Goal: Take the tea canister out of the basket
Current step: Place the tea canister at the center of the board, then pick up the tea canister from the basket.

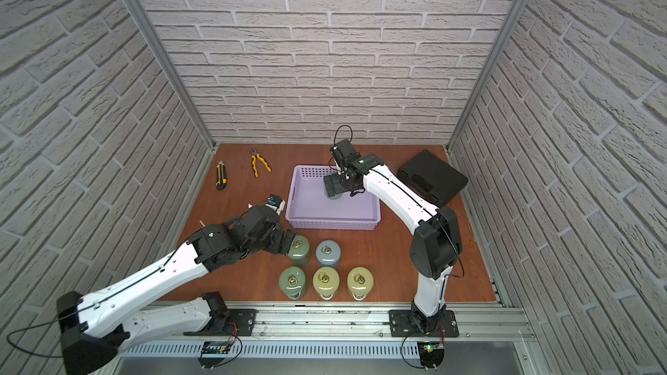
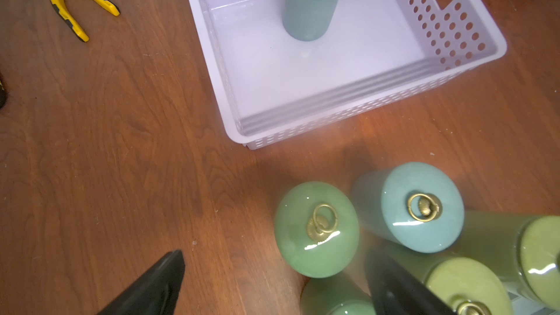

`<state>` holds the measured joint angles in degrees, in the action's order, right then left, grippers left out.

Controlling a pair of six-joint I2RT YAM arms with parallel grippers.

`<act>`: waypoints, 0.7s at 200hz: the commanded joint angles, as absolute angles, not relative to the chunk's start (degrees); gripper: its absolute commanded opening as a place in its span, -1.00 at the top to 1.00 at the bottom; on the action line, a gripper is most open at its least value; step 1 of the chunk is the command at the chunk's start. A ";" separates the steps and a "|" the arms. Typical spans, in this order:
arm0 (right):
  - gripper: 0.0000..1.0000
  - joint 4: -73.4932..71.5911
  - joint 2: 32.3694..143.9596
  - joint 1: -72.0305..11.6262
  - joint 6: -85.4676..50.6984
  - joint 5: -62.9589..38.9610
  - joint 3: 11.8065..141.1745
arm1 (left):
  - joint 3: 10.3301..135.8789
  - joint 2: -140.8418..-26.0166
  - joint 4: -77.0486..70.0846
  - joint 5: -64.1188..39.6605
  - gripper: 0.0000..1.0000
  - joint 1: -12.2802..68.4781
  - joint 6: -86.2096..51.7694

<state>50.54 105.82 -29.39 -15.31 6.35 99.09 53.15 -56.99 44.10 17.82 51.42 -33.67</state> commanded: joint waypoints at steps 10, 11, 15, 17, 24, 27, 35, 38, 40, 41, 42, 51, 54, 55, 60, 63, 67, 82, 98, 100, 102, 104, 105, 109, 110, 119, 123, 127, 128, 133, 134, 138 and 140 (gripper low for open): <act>-1.00 50.12 108.42 -28.92 -12.98 7.90 101.99 | 50.95 -53.74 40.32 19.90 -0.96 50.92 -34.64; -1.00 50.11 108.53 -28.92 -12.95 7.91 102.10 | 50.87 -53.68 40.33 19.92 -0.96 50.95 -34.63; -0.99 50.02 108.98 -28.92 -12.81 8.07 102.35 | 50.87 -53.46 40.39 19.89 -0.96 50.85 -34.63; -1.00 50.01 109.18 -28.92 -12.76 8.15 102.56 | 50.95 -53.40 40.42 20.00 -0.96 50.81 -34.69; -1.00 49.78 109.96 -28.83 -12.43 8.25 103.11 | 51.02 -53.16 40.83 19.96 -0.96 50.67 -34.79; -1.00 49.67 110.28 -28.83 -12.34 8.26 103.30 | 51.06 -53.09 40.95 20.08 -0.96 50.64 -34.87; -1.00 49.55 111.24 -28.83 -11.89 8.35 103.93 | 51.36 -53.04 41.58 20.06 -0.96 50.67 -35.02; -0.99 49.53 111.57 -28.83 -11.82 8.43 104.22 | 51.41 -53.00 41.81 20.12 -0.96 50.63 -35.02; -0.99 49.43 111.79 -28.83 -11.79 8.54 104.37 | 51.46 -53.00 41.96 20.12 -0.96 50.63 -35.12; -0.99 49.41 111.88 -28.83 -11.74 8.58 104.43 | 51.52 -53.00 42.03 20.08 -0.97 50.63 -35.14; -0.99 49.36 112.01 -28.83 -11.67 8.55 104.56 | 51.56 -53.00 42.11 20.06 -0.96 50.63 -35.19; -1.00 49.02 112.89 -28.74 -11.35 8.69 105.20 | 51.69 -53.00 42.60 19.89 -0.97 50.50 -35.36; -1.00 48.92 112.93 -28.72 -11.34 8.70 105.34 | 51.75 -53.00 42.82 19.80 -0.97 50.44 -35.41; -0.99 48.89 112.94 -28.69 -11.25 8.70 105.45 | 51.80 -52.95 42.90 19.83 -0.97 50.49 -35.46; -0.99 48.71 114.51 -28.65 -11.17 8.87 105.74 | 51.85 -52.94 43.19 19.86 -0.97 50.51 -35.64; -0.99 48.51 114.94 -28.61 -11.16 8.91 105.90 | 51.95 -52.95 43.37 19.83 -0.96 50.47 -35.80; -1.00 48.33 115.44 -28.57 -11.14 8.93 106.06 | 52.03 -52.91 43.68 19.78 -0.96 50.49 -35.93; -1.00 47.49 116.84 -28.45 -11.05 8.62 106.69 | 52.14 -52.67 44.33 19.76 -0.96 50.46 -36.30; -0.99 46.52 118.51 -28.30 -10.90 8.19 107.50 | 52.04 -52.16 44.86 19.84 -0.96 50.47 -36.38; -0.99 46.48 118.68 -28.30 -10.85 8.18 107.67 | 52.06 -52.06 44.90 19.92 -0.96 50.41 -36.45; -0.99 46.38 118.90 -28.30 -10.82 8.04 107.78 | 52.04 -52.04 44.97 19.88 -0.96 50.51 -36.45; -0.99 46.31 119.11 -28.30 -10.84 8.08 107.94 | 52.03 -52.03 45.02 19.87 -0.96 50.44 -36.42; -0.99 46.27 119.19 -28.30 -10.82 7.99 108.02 | 52.03 -51.99 45.01 19.87 -0.96 50.45 -36.49; -1.00 46.11 119.66 -28.30 -10.81 7.90 108.36 | 52.03 -51.79 45.28 19.95 -0.96 50.45 -36.53; -1.00 46.13 119.81 -28.30 -10.81 7.90 108.41 | 52.03 -51.78 45.31 19.95 -0.96 50.41 -36.54; -1.00 45.78 120.76 -28.30 -10.72 7.75 109.09 | 52.15 -51.51 45.76 20.00 -0.97 50.34 -36.63; -1.00 45.68 121.18 -28.30 -10.72 7.65 109.46 | 52.10 -51.37 45.97 20.11 -0.96 50.38 -36.71; -0.99 45.58 121.68 -28.30 -10.72 7.59 109.87 | 52.12 -51.18 46.19 20.11 -0.97 50.37 -36.82; -0.99 45.55 121.79 -28.30 -10.72 7.62 109.95 | 52.07 -51.16 46.25 20.12 -0.97 50.41 -36.87; -1.00 45.53 122.34 -28.27 -10.71 7.61 110.46 | 52.04 -51.00 46.55 20.14 -0.96 50.36 -36.97; -1.00 45.53 122.47 -28.24 -10.67 7.67 110.56 | 52.04 -50.95 46.61 20.18 -0.96 50.36 -37.03; -0.99 45.59 122.95 -28.21 -10.71 7.68 111.10 | 52.09 -50.90 46.86 20.34 -0.96 50.35 -37.15; -0.99 45.65 123.20 -28.21 -10.65 7.72 111.32 | 52.05 -50.83 46.98 20.36 -0.96 50.36 -37.28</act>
<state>47.99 121.69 -28.62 -11.49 7.70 108.27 51.62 -52.05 45.28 19.14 50.74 -36.18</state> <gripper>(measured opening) 0.997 0.982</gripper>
